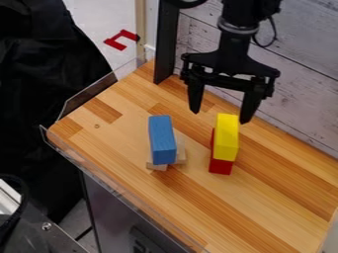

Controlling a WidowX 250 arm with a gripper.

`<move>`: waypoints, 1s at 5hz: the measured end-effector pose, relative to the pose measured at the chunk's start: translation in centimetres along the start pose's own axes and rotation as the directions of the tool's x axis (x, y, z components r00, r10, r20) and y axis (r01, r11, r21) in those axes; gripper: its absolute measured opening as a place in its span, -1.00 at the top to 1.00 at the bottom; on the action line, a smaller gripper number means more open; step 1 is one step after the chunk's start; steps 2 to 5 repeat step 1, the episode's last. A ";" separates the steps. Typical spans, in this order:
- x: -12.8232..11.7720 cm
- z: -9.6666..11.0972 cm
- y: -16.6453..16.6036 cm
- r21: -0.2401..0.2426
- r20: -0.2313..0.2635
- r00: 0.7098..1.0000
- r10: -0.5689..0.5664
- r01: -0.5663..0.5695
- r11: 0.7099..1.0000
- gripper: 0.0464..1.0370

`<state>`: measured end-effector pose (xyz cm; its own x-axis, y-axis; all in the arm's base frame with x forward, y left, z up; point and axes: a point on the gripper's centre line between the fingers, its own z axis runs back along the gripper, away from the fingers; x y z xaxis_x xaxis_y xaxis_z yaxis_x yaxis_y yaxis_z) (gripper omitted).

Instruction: Move the blue block on top of the uncolored cubes

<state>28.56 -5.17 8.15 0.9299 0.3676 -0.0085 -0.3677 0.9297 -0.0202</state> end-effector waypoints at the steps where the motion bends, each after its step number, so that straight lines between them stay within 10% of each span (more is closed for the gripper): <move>1: -0.3 -0.3 0.0 -0.002 -0.005 1.000 -0.011 0.011 1.000 -0.93; 5: -0.3 -0.3 0.0 -0.002 -0.005 1.000 -0.011 0.011 1.000 -0.93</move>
